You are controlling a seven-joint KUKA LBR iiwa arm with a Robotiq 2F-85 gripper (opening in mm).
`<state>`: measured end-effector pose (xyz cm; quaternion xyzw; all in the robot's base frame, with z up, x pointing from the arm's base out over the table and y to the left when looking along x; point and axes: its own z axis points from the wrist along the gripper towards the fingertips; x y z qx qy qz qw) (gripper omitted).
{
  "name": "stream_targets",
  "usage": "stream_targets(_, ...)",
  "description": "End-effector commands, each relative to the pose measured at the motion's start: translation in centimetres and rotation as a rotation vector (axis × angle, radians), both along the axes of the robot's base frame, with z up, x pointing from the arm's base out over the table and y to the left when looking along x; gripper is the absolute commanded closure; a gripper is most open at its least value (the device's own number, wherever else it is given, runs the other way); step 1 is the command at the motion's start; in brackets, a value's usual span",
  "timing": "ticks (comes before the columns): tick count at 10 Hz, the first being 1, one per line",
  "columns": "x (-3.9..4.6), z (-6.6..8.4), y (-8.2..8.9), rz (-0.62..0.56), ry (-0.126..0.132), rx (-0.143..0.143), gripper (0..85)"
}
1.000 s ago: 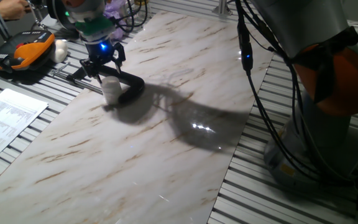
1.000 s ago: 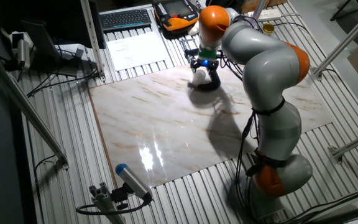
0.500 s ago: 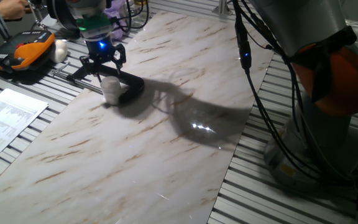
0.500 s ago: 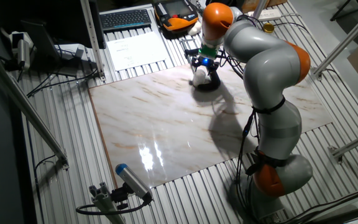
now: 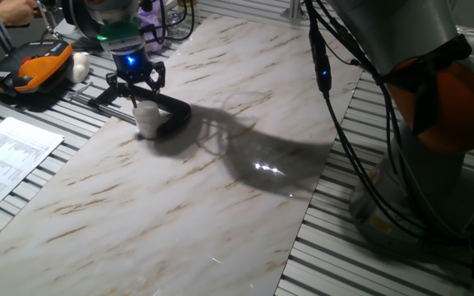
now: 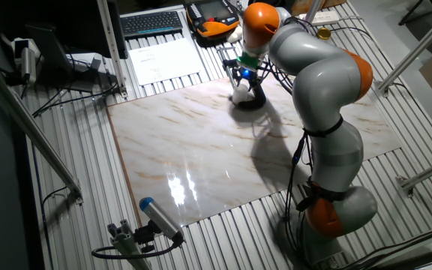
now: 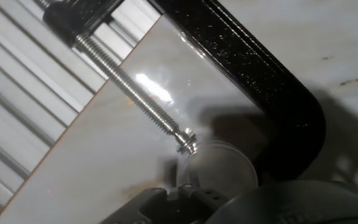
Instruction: Unscrew the lid from the jar
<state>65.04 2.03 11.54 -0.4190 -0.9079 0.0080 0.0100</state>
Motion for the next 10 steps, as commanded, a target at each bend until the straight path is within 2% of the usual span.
stream_targets(1, -0.01, -0.01, 0.02, -1.196, 0.0, 0.002, 34.0)
stream_targets(4, -0.06, -0.06, 0.01, -1.186, -0.003, 0.014, 34.0)
stream_targets(5, -0.08, -0.09, 0.03, -1.193, -0.002, 0.016, 17.0)
stream_targets(8, -0.12, -0.17, 0.04, -1.213, 0.009, 0.039, 17.0)
stream_targets(9, -0.14, -0.17, 0.06, -1.22, 0.012, 0.041, 0.0)
stream_targets(10, -0.14, -0.17, 0.06, -1.23, 0.012, 0.04, 0.0)
